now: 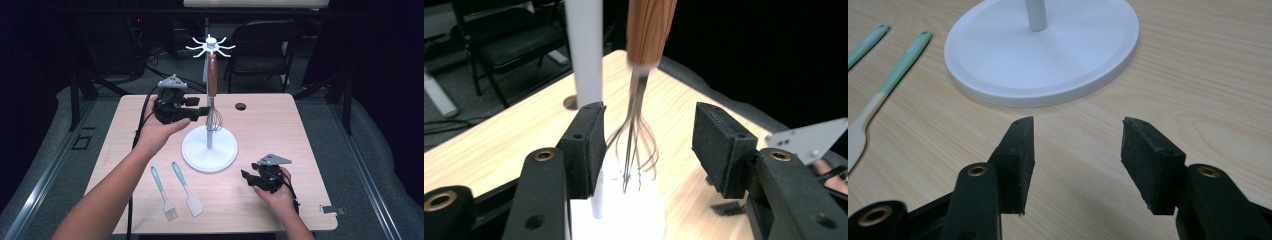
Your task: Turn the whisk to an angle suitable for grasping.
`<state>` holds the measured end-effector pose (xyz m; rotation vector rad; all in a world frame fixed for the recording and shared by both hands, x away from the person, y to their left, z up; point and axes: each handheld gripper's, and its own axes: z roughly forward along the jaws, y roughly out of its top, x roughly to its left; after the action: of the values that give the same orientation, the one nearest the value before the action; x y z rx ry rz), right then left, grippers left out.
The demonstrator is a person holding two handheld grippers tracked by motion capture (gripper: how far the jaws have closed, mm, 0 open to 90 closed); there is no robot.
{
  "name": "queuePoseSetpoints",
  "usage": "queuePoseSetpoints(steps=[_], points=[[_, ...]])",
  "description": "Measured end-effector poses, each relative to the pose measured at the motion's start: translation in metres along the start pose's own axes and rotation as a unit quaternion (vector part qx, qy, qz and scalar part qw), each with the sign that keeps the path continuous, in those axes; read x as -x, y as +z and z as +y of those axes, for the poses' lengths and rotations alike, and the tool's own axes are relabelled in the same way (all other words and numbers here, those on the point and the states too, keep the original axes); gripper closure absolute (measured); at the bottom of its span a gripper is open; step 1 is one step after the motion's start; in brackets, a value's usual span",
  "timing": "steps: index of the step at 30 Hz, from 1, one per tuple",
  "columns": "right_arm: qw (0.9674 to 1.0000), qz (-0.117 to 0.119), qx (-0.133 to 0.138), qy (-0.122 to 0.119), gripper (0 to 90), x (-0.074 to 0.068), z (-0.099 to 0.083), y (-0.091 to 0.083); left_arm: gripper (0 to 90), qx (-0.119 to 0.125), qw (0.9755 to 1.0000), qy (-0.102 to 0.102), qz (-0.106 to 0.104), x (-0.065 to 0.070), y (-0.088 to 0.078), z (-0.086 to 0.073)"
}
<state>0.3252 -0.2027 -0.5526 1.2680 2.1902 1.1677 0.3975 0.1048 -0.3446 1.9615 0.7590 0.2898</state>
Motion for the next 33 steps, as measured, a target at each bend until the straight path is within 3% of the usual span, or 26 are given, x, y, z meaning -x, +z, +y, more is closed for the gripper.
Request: queuePoseSetpoints(steps=[15, 19, 24, 28, 33], points=[[0.9999, 0.01, 0.0, -0.002, 43.5, -0.008, 0.001, 0.002, 46.9, -0.024, 0.9984, -0.008, 0.051, -0.011, -0.013, -0.081], [0.9999, 0.012, 0.0, -0.004, 41.6, -0.009, 0.001, 0.004, 47.0, -0.02, 0.9979, -0.021, 0.057, -0.014, -0.015, -0.108], [0.9999, 0.01, 0.003, -0.011, 40.4, -0.012, 0.001, 0.007, 46.9, -0.024, 0.9963, -0.05, 0.066, -0.022, -0.016, -0.143], [0.9996, 0.008, 0.017, -0.021, 39.4, -0.016, 0.002, 0.007, 46.9, -0.025, 0.9948, -0.064, 0.075, -0.027, -0.019, -0.163], [0.9994, 0.007, 0.025, -0.021, 45.4, -0.019, 0.005, 0.005, 46.7, -0.027, 0.9929, -0.069, 0.093, -0.029, -0.024, -0.18]])
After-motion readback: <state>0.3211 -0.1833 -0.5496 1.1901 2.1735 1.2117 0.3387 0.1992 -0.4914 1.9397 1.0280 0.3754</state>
